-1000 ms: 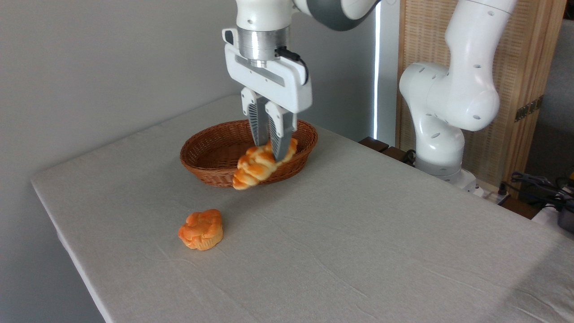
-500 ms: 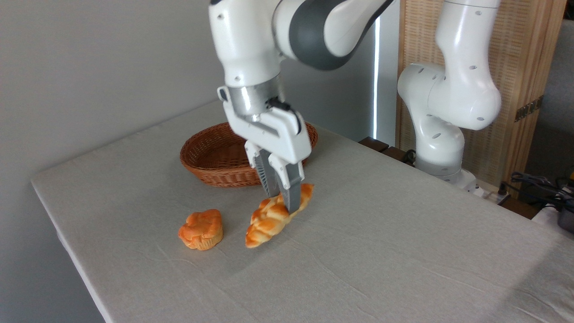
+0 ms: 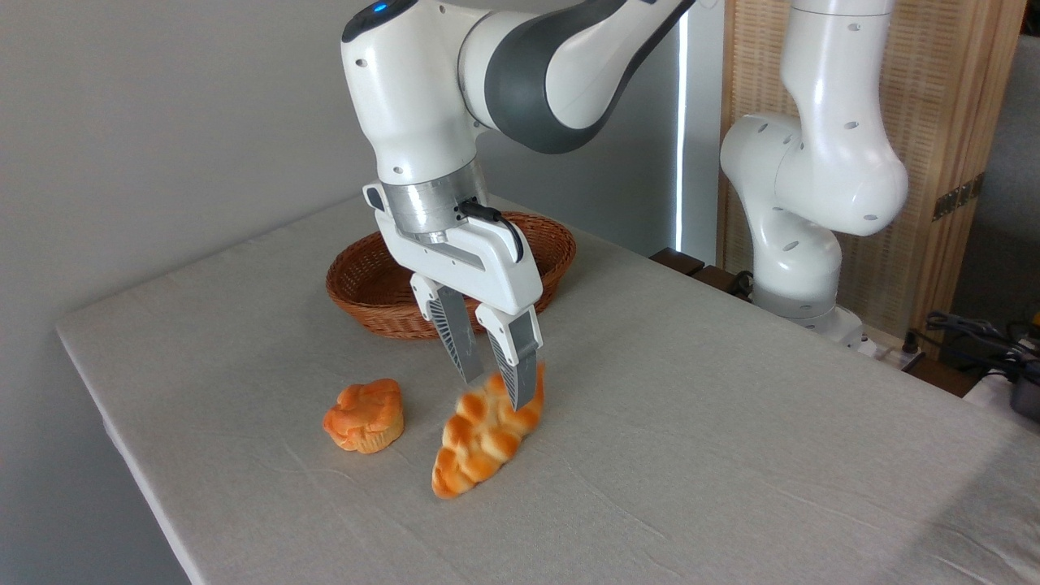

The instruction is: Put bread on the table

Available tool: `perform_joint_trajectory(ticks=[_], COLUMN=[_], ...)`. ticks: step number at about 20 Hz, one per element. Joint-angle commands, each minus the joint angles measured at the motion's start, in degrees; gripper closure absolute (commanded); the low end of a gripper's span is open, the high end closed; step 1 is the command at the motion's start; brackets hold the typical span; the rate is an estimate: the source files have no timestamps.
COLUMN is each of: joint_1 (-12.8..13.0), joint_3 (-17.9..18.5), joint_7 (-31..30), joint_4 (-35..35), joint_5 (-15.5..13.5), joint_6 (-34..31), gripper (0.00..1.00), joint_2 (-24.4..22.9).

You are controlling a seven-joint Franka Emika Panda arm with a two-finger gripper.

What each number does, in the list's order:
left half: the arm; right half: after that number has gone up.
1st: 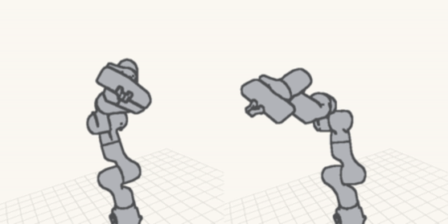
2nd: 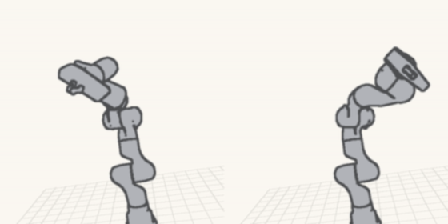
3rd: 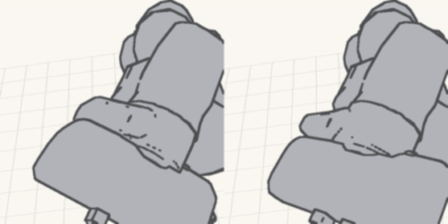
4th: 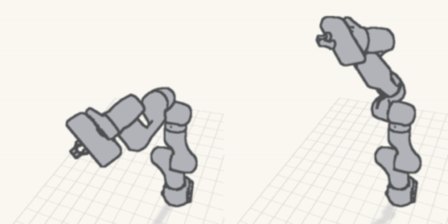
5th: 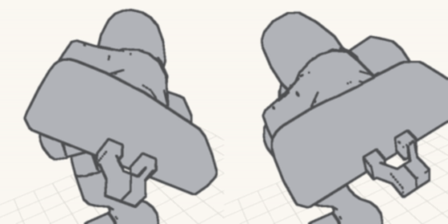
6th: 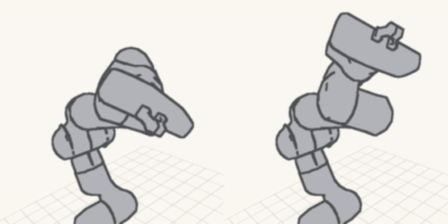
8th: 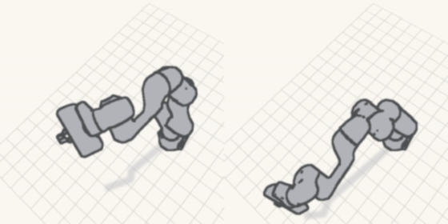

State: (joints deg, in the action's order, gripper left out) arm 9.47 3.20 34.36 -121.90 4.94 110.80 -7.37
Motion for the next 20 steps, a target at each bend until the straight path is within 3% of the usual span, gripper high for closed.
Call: perform_joint_trajectory(ticks=[1, 5, 11, 16, 20], joint_1=[0.20, 0.20, 0.20, -0.85, -2.70], joint_3=[-0.48, -0.48, -0.39, -0.48, -1.09], joint_7=[-1.49, -1.58, -3.95, -4.39, -4.74], joint_4=[0.97, 1.40, 10.10, 19.49, 29.94], joint_5=[0.51, 0.51, -0.02, -6.94, -9.42], joint_6=[-0.94, -1.11, -6.12, -9.80, -18.41], gripper=[0.00, 0.00, 0.00, 0.00, 0.00], joint_2=[0.51, 0.34, 0.16, 1.03, 5.24])
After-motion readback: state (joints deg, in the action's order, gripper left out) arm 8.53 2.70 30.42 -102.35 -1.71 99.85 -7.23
